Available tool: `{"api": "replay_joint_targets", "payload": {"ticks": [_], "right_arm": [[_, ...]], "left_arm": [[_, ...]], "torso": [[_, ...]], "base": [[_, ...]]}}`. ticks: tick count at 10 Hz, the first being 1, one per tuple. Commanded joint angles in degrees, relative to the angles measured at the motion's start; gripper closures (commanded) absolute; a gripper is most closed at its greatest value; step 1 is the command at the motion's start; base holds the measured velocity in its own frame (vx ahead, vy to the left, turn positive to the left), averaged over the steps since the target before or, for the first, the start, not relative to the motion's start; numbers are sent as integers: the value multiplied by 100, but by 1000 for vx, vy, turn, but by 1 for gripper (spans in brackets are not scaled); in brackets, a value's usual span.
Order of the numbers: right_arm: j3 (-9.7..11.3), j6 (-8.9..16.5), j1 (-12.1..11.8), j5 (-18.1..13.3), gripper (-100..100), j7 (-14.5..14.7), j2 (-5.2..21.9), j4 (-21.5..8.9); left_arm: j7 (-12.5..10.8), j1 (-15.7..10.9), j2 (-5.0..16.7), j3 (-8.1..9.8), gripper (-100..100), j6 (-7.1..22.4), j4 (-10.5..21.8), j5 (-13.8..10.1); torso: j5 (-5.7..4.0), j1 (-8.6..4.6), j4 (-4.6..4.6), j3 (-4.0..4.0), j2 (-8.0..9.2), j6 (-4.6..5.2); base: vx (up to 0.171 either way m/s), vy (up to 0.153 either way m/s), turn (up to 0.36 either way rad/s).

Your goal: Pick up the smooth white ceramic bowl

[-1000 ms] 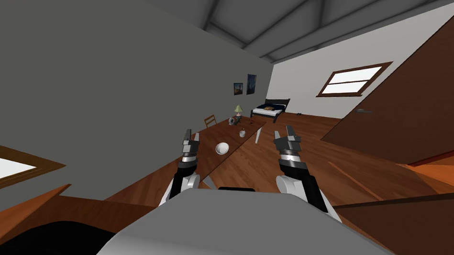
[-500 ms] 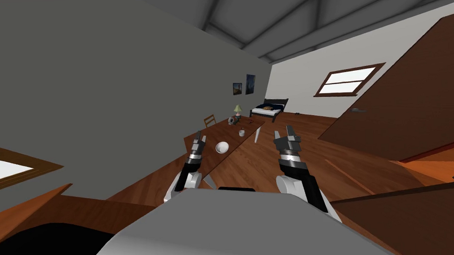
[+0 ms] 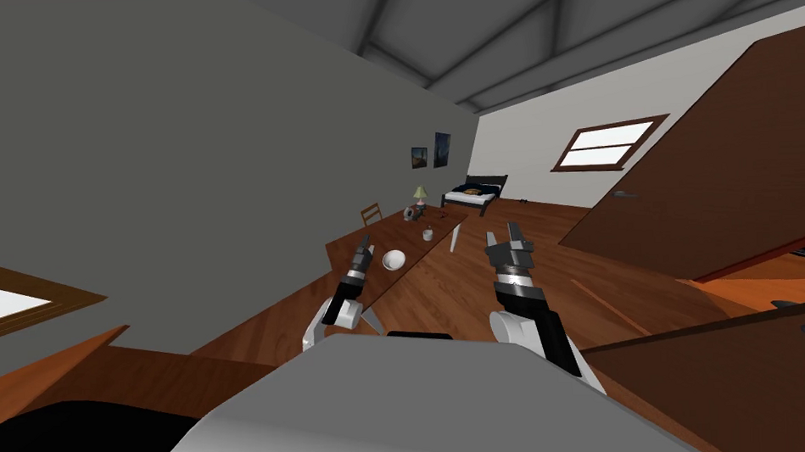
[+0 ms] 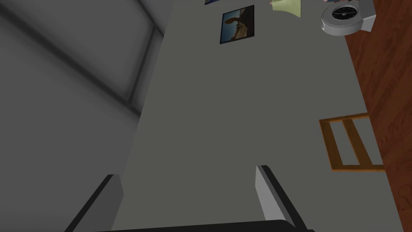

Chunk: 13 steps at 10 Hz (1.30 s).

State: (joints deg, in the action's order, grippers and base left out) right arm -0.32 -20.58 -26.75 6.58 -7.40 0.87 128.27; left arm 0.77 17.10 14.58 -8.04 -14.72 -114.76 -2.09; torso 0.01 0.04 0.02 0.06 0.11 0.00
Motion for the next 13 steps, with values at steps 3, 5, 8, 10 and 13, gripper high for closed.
{"api": "replay_joint_targets", "payload": {"ticks": [3,5,8,10,13], "right_arm": [[0,0,0,0,0,0,0,0],[0,0,0,0,0,0,0,0],[0,0,0,0,0,0,0,0],[0,0,0,0,0,0,0,0],[0,0,0,0,0,0,0,0]], "left_arm": [[-187,-286,165,-121,-100,556,376,2],[-248,-406,218,-163,-100,799,547,-8],[-355,-646,317,-226,-100,1242,884,-59],[-399,-765,364,-245,-100,1500,1071,-102],[-437,-885,410,-255,-100,1766,1248,-156]], "torso": [[-1,-1,-1,-2,-4,0],[0,2,0,-1,-3,-1],[0,0,-1,-3,-5,0],[1,4,-1,-2,-5,-2],[0,2,-1,-3,-6,-1]], "base": [[-24,10,-43],[-22,12,-34],[-21,12,-61],[-17,17,-48],[-13,15,-46]]}}
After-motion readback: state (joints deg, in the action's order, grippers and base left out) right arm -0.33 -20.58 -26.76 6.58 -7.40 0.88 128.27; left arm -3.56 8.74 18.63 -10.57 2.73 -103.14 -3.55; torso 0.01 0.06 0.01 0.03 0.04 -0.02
